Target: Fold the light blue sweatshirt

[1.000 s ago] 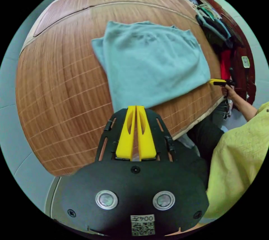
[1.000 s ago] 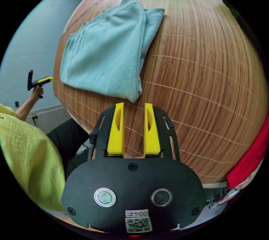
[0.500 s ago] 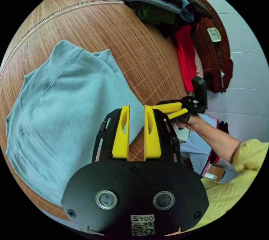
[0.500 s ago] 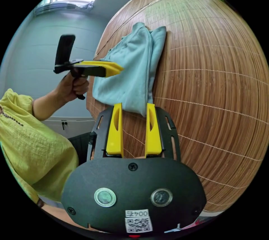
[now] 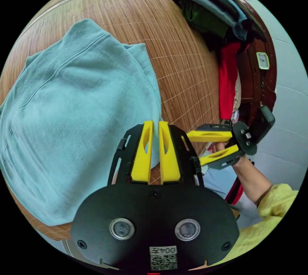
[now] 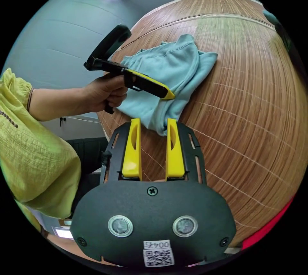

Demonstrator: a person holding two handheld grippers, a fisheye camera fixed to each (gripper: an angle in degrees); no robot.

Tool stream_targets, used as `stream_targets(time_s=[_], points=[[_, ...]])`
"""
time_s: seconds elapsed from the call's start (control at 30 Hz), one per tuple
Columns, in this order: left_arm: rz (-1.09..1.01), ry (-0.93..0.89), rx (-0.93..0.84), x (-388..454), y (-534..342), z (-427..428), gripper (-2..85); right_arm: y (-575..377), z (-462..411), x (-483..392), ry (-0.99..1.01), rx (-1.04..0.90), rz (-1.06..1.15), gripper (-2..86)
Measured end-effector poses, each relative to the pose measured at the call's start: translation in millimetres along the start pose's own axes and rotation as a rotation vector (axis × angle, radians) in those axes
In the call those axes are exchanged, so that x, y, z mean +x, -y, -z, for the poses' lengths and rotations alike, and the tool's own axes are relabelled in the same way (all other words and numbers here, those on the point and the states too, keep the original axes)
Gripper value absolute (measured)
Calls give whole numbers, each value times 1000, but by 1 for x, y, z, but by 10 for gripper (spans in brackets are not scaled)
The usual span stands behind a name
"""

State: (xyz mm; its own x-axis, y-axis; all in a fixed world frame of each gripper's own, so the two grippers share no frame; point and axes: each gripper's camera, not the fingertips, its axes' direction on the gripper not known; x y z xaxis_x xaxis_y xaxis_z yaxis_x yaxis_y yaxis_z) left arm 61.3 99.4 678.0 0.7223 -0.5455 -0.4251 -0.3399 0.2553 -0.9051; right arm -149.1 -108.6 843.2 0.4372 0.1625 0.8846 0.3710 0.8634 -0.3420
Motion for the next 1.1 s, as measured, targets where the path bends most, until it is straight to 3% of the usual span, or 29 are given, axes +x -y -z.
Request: stream_targets(time_s=[0.37,0.7,0.9,1.0,1.1], points=[[-39,-98,76,-15,-9,0,27,118,-24,3,89,-369,280,123],[-21,-181,86,-19,-7,-19,25,136,3,3,106,-371,244,88],[-68,-210,80,-5,-5,-32,23,139,-19,9,3,-440,192,92],[-113,-138,117,-2,-23,-20,21,144,-22,5,13,-461,185,91],[-66,56,175,-22,-59,-1,18,153,-20,-2,16,-475,192,87]])
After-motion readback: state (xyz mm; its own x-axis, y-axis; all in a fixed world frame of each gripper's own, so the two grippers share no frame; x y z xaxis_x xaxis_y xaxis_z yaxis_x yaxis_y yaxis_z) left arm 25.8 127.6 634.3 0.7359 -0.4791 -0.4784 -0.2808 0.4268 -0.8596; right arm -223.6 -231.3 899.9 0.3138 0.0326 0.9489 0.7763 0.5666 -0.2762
